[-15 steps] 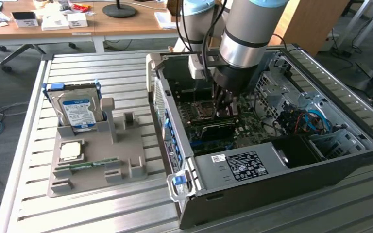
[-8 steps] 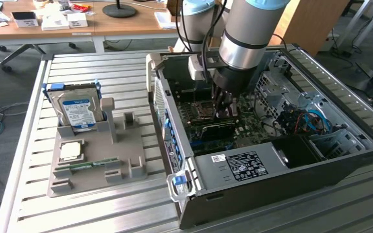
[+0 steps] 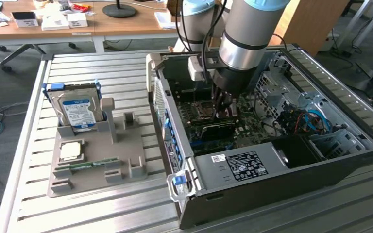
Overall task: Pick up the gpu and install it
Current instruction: 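Press down on the gpu until it lock into place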
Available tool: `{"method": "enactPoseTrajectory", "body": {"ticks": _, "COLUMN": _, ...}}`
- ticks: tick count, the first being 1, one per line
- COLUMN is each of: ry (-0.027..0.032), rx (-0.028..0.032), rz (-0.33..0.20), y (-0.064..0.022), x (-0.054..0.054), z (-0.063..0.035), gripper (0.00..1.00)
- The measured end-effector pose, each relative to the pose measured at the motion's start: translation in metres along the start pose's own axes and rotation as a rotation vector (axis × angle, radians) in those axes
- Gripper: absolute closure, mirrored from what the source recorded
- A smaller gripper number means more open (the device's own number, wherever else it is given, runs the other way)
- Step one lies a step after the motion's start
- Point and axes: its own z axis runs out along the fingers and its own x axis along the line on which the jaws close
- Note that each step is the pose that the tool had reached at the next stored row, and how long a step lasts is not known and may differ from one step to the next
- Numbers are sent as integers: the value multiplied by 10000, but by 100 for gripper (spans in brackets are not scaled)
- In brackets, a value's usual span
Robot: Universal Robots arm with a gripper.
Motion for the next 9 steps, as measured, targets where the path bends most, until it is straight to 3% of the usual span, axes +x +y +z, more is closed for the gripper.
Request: {"method": "enactPoseTrajectory", "body": {"ticks": 9, "ry": -3, "rx": 1, "rz": 1, "y": 1, "x": 1, "z": 9, "gripper": 89}}
